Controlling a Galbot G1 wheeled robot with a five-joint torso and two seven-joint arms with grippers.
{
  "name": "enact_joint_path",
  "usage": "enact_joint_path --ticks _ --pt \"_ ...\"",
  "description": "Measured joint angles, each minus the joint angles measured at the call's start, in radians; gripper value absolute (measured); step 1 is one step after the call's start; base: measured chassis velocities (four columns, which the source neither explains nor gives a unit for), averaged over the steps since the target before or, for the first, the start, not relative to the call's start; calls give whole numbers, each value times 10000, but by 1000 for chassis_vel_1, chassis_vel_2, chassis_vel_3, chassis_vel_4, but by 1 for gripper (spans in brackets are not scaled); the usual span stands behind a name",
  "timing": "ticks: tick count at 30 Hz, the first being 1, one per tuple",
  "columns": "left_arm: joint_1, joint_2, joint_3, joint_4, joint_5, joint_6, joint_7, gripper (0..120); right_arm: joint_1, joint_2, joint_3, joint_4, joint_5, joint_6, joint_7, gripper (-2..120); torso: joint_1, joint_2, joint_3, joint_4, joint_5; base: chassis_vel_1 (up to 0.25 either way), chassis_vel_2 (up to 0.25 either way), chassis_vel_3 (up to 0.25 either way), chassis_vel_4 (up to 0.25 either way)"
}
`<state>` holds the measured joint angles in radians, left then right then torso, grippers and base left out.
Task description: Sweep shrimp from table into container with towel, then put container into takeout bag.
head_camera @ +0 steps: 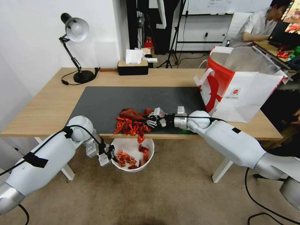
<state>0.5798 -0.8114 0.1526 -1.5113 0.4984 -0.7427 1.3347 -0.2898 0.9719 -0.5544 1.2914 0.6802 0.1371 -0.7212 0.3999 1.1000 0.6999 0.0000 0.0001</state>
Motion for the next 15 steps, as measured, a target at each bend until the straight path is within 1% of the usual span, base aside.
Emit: enact_joint_path --ticks 15 --pt "-83 -70 96 56 22 6 0 0 -735 -552 359 725 -88 14 27 8 1 0 0 0 0 0 0 0 0"
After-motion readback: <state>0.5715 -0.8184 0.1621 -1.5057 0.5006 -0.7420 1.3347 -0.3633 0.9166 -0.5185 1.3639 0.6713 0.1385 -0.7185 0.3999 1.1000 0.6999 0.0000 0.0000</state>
